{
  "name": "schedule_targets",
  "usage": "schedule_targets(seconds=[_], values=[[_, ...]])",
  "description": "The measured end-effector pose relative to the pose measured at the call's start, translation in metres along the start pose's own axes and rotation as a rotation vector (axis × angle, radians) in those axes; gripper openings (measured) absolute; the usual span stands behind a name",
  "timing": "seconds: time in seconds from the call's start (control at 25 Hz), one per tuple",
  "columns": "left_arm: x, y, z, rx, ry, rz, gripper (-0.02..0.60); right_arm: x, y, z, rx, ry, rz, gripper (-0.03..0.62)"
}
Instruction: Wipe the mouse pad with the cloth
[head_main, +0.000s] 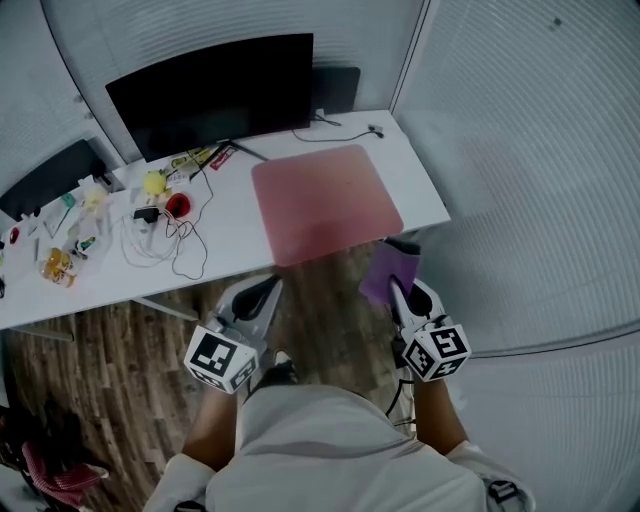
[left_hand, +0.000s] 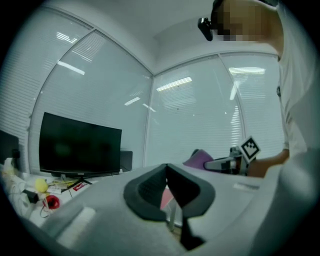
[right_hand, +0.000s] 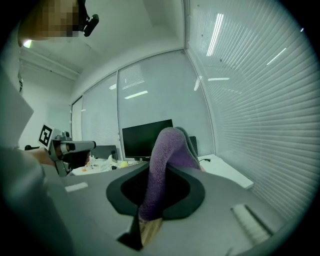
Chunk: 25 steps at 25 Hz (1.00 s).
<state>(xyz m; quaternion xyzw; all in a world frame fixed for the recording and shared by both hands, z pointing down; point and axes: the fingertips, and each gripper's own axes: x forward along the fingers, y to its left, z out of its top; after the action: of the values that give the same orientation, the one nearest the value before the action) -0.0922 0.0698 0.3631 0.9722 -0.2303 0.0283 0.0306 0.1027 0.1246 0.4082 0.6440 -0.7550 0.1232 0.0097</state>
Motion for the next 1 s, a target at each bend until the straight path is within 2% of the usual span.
schedule_targets(seconds=[0.24, 0.4, 0.56, 0.84, 1.0], values=[[-0.013, 0.092, -0.012, -0.062, 0.012, 0.042, 0.002, 0.08, 0.05, 0.01, -0.063, 0.048, 0.056, 0.049], [-0.023, 0.126, -0.019, -0.085, 0.008, 0.046, 0.002, 0.112, 0.067, 0.006, -0.07, 0.078, 0.063, 0.049], [-0.027, 0.154, -0.031, -0.116, 0.009, 0.062, 0.002, 0.141, 0.084, 0.005, -0.12, 0.101, 0.108, 0.049], [-0.008, 0.184, -0.023, -0.107, -0.008, 0.08, 0.002, 0.188, 0.078, 0.02, -0.115, 0.089, 0.159, 0.049], [0.007, 0.205, -0.02, -0.11, -0.006, 0.136, 0.002, 0.223, 0.06, 0.025, -0.084, 0.086, 0.198, 0.049]])
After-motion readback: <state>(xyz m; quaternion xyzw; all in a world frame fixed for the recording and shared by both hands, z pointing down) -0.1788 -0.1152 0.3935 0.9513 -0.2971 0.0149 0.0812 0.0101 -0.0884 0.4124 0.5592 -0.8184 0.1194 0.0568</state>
